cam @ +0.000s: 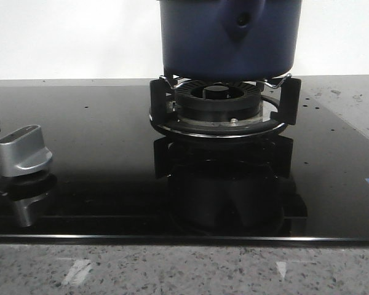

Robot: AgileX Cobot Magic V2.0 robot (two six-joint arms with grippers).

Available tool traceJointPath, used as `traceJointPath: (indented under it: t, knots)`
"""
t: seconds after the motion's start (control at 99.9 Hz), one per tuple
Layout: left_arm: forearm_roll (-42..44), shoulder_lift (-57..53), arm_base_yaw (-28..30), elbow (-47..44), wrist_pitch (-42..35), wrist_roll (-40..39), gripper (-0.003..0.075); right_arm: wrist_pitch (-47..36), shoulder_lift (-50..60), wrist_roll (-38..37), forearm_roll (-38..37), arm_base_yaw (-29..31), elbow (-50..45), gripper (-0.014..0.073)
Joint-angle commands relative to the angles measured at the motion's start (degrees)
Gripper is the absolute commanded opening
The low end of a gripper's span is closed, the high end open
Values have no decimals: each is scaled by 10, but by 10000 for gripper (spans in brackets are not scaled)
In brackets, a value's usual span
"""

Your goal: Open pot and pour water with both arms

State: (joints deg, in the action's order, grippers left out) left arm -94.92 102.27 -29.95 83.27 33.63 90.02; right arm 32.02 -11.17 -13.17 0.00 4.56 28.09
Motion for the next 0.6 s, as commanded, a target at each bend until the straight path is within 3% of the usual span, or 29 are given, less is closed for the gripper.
traceJointPath:
  t: [0.0, 0.34, 0.491, 0.591]
  knots:
    - [-9, -27, -1, 18, 14, -6, 370, -42, -13, 6, 0, 3, 20, 311]
    - [-9, -27, -1, 18, 15, -6, 222, -42, -13, 6, 0, 3, 20, 311]
    - [-9, -27, 0, 18, 28, -5, 226, -42, -13, 6, 0, 3, 20, 311]
    - [-9, -27, 0, 18, 35, -3, 286, -42, -13, 6, 0, 3, 20, 311]
